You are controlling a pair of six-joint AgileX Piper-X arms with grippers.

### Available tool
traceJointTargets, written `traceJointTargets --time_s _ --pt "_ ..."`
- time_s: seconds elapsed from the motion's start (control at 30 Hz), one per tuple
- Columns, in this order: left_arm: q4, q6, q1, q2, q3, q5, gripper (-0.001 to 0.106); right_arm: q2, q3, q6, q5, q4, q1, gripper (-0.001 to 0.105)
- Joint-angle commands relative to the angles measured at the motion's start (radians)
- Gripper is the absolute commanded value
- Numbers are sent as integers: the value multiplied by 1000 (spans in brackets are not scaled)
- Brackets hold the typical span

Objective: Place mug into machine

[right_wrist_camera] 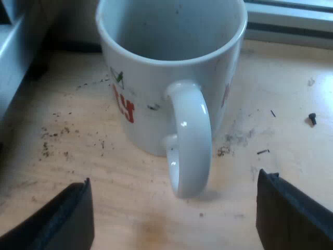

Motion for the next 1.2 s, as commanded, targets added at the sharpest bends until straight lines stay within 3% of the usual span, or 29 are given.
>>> traceJointTargets --time_s 0.03,0.5,1.0,1.1,1.17,1.2 --pt "-17 -4 -4 1 -2 16 89 77 -7 -12 -1 -103 2 67" --pt "-17 -4 -4 1 -2 16 89 282 -7 -12 -12 -296 2 64" --pt "-17 -4 -4 1 -2 16 89 464 -98 -12 -48 -361 2 61" --pt "-17 -4 -4 1 -2 16 89 464 -98 -12 -48 -361 2 38" --pt "-17 -4 -4 1 -2 16 89 464 -98 -12 -48 -361 2 13" --pt "-17 -4 -4 1 -2 16 89 464 -98 -12 -48 -361 2 5"
